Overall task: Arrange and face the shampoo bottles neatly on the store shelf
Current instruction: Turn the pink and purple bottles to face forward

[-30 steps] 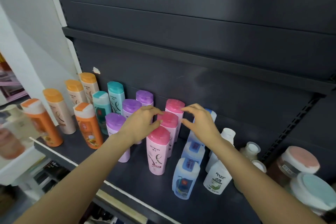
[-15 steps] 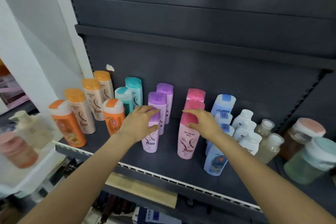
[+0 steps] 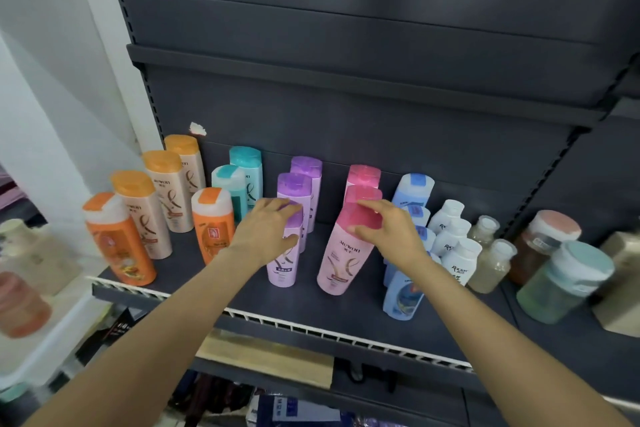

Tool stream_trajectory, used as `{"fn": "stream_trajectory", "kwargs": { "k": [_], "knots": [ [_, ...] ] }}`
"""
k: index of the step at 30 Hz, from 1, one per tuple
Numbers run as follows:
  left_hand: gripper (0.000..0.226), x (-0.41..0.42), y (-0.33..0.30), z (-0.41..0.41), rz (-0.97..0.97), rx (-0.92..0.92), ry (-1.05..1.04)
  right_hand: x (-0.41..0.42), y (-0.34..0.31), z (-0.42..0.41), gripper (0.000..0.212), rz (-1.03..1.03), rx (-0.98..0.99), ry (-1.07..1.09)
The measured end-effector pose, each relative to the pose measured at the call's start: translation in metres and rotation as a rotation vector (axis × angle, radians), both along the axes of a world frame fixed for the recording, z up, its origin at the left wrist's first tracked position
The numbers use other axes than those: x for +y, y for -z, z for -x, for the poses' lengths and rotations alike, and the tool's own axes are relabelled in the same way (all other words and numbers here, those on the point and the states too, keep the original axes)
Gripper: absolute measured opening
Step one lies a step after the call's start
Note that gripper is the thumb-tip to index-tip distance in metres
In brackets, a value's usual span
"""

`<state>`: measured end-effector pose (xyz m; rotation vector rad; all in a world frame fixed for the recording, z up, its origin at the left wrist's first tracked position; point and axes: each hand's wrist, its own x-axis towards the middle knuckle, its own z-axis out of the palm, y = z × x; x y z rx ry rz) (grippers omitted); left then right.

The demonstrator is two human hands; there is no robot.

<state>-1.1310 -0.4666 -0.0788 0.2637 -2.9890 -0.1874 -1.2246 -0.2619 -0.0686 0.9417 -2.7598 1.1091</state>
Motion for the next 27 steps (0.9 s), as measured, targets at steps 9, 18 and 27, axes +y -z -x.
{"fn": "stream_trajectory", "kwargs": {
  "k": [9, 18, 27],
  "knots": [
    [0.052, 0.02, 0.003, -0.014, -0.61, 0.103, 0.157, 0.021, -0.04, -0.007, 0.038, 0.535, -0.334, 0.052],
    [0.063, 0.028, -0.007, -0.019, -0.619, 0.011, 0.144, 0.034, -0.04, -0.015, 0.039, 0.684, -0.473, 0.029],
    [0.06, 0.04, -0.024, -0.036, -0.124, 0.312, 0.019, 0.031, -0.057, -0.027, 0.039, 0.61, -0.622, 0.034]
  ]
}}
